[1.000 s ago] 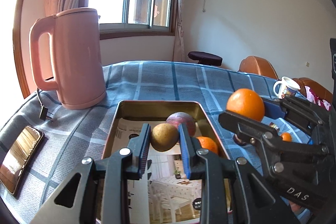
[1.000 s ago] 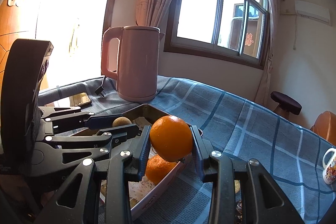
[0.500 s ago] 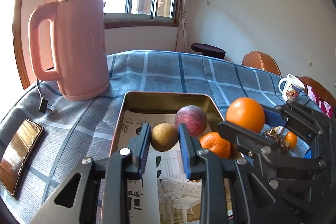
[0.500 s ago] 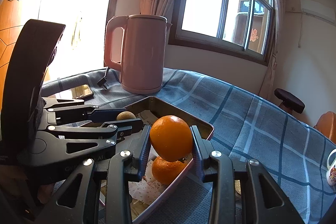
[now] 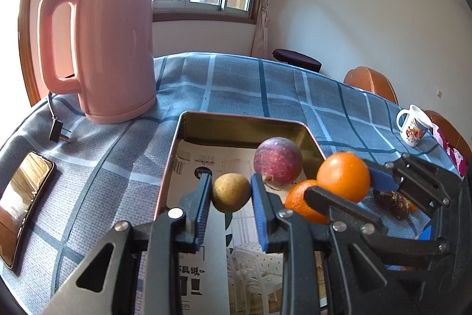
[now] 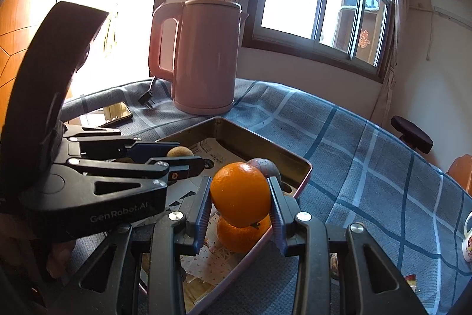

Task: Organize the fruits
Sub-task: 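Lower the brown fruit into the tin with the left tool while the right tool releases the orange there, then grasp a shiny brown round fruit with the left tool while the right tool grasps another orange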

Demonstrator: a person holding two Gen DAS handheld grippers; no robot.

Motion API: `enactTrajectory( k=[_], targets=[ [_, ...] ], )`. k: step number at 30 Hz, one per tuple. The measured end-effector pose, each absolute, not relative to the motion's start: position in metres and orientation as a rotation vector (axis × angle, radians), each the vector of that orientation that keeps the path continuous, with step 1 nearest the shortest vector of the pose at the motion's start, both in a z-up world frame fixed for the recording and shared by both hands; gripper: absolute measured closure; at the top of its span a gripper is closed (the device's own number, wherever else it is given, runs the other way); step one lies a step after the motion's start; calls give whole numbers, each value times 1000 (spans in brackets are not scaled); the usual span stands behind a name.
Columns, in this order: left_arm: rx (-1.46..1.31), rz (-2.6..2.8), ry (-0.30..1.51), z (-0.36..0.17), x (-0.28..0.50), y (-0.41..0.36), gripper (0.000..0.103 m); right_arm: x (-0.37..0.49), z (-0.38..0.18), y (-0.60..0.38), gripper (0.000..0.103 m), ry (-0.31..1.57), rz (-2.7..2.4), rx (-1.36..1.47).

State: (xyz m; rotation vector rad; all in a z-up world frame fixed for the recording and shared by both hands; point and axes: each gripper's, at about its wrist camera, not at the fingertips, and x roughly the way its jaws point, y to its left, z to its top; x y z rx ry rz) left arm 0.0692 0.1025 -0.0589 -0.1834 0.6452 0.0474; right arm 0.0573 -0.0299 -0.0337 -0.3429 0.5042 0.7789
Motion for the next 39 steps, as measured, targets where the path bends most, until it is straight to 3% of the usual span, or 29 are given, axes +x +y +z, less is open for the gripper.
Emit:
enactTrajectory(
  k=[6,7,10,11,21,34,39],
  targets=[
    [-175,63,644,-59,69,102,72,57,-42,-17,64,554,802,-404],
    [-173,64,640,-58,69,102,64,57,-44,-14,63,561,799,-419],
    [-160,99,597,-54,62,101,35,51,-41,-18,40,529,788,-420],
    [-156,113,572,-51,57,100,31,49,-39,-22,36,514,782,-415],
    [-159,76,507,-40,43,75,28,41,-20,-116,36,456,601,-338],
    [-10,-98,535,-41,54,-24,28,81,-35,-252,37,655,364,-90],
    [3,-131,568,-47,61,-42,28,91,-46,-254,49,741,386,-84]
  ],
)
